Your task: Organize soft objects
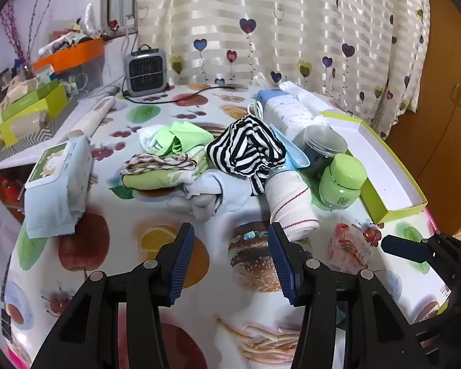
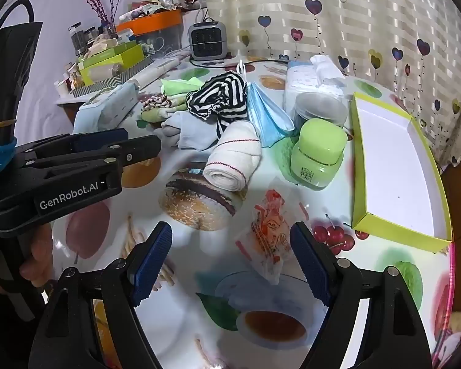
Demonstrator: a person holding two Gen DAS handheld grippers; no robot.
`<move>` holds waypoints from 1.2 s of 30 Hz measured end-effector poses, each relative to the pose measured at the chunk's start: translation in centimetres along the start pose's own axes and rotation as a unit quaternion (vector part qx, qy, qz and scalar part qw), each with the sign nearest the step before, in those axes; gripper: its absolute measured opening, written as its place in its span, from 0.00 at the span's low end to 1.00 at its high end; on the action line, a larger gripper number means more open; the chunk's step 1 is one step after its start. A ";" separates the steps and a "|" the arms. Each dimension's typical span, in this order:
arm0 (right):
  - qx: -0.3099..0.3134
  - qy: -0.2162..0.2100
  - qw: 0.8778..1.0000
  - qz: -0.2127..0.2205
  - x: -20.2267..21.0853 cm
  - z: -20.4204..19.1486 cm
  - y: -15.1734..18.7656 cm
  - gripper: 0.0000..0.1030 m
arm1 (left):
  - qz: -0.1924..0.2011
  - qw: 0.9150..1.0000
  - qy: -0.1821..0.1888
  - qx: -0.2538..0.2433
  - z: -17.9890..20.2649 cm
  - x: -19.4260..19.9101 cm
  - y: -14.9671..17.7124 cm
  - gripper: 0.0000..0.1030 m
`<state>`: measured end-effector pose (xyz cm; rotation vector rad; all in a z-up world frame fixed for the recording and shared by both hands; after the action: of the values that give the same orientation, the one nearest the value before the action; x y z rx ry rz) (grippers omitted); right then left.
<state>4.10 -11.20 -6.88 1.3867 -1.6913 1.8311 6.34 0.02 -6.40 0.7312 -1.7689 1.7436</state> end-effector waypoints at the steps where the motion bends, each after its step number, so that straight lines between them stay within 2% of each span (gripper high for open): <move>1: 0.002 0.002 1.000 0.001 0.0 0.0 0.0 0.77 | 0.001 1.000 0.000 0.000 0.0 0.0 0.0 0.47; 16: -0.004 -0.001 1.000 0.013 1.1 0.0 -0.6 0.77 | -0.004 1.000 -0.005 -0.002 -0.7 0.8 -0.1 0.47; 22: -0.003 -0.001 1.000 0.014 1.1 0.1 -0.6 0.77 | -0.013 1.000 -0.011 -0.006 -0.1 -0.4 0.4 0.47; 36: -0.002 -0.005 1.000 0.016 1.2 -0.1 -0.8 0.77 | -0.006 1.000 -0.014 -0.005 -0.2 -0.2 0.0 0.47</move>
<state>4.05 -11.30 -5.47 1.3773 -1.7314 1.8397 6.48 0.19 -6.51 0.7634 -1.7866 1.7247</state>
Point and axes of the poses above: each gripper's, at about its wrist camera, not at the fingertips, and x roughly against the way its jaws point, z to its right, y to its underside, the point moved 9 cm from there along -x, roughly the way its jaws point, and after that the axes turned 6 degrees about -x, right-handed, at the moved point
